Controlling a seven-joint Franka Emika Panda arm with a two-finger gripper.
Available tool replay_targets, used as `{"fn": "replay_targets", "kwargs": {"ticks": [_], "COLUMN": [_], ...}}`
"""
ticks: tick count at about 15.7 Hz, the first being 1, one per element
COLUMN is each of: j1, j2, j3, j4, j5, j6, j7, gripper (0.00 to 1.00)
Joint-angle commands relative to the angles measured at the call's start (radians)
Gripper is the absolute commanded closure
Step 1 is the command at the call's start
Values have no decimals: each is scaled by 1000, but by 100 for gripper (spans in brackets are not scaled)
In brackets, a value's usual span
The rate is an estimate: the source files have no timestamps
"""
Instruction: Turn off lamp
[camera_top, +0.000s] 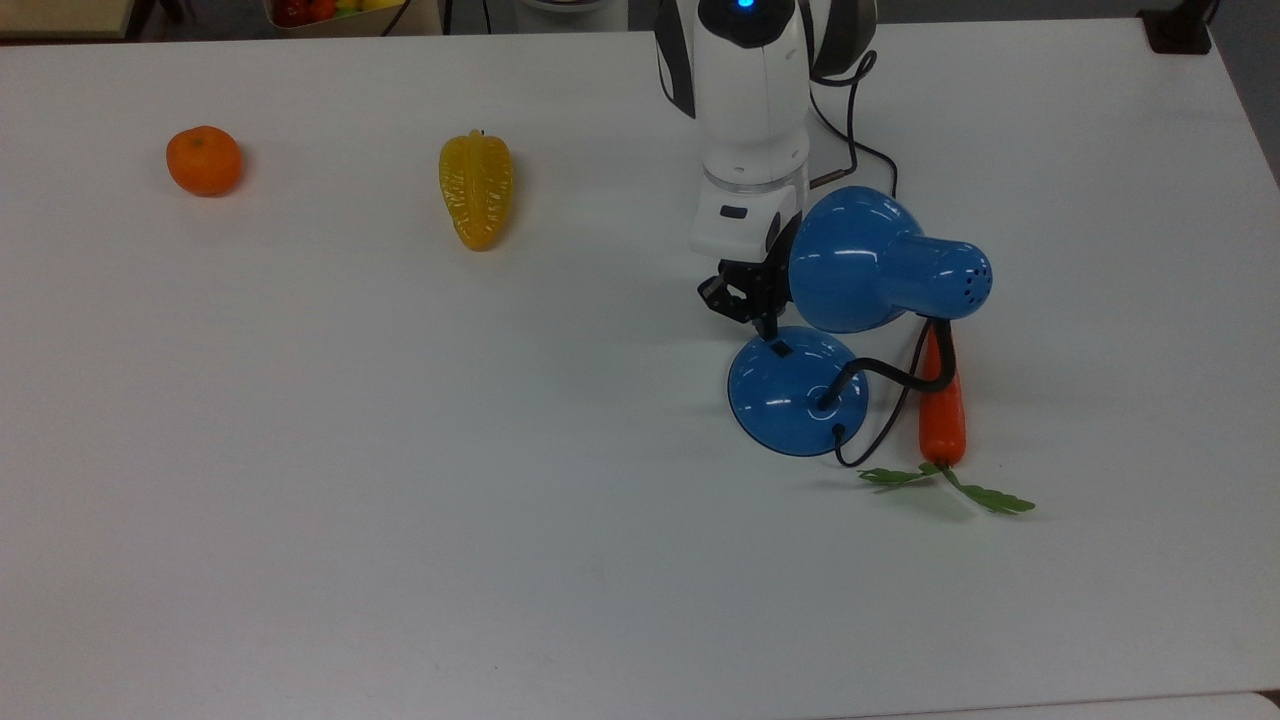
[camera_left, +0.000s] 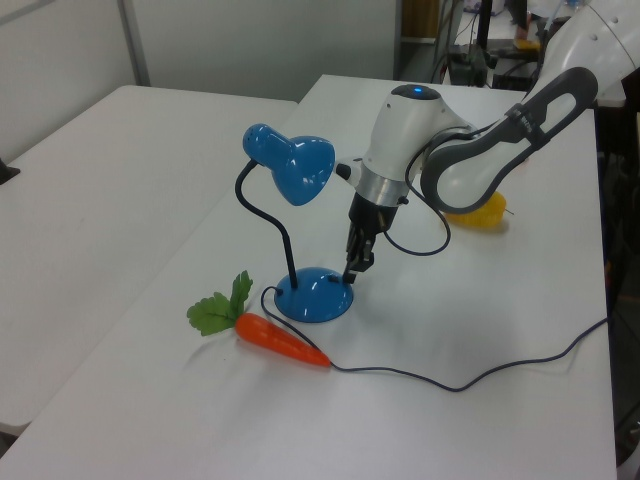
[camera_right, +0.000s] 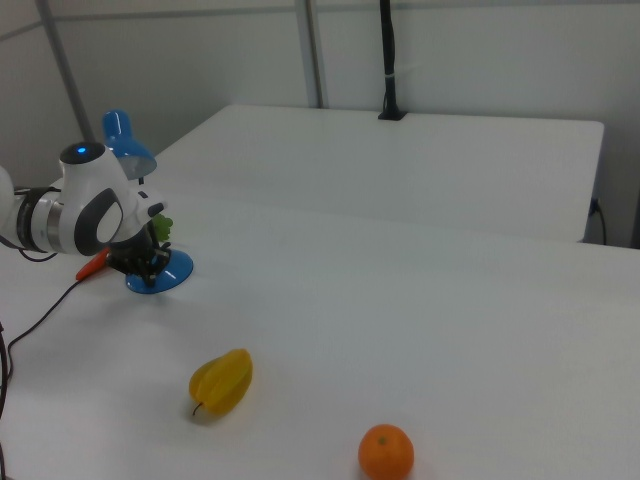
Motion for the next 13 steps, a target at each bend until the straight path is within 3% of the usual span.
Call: {"fn": "replay_targets", "kwargs": {"ticks": [1, 3, 5, 6, 13], "j1": [-16, -33, -58, -70, -185], "j2": [-107, -148, -205, -235, -421], "j3": [-3, -2, -3, -3, -3], "j4": [-42, -37, -36, -36, 33], "j5": [-15, -15, -14, -15, -17], "j6": [-152, -265, -388, -457, -773], "j7": [1, 1, 9, 12, 20], "gripper": [92, 67, 31, 0, 0]}}
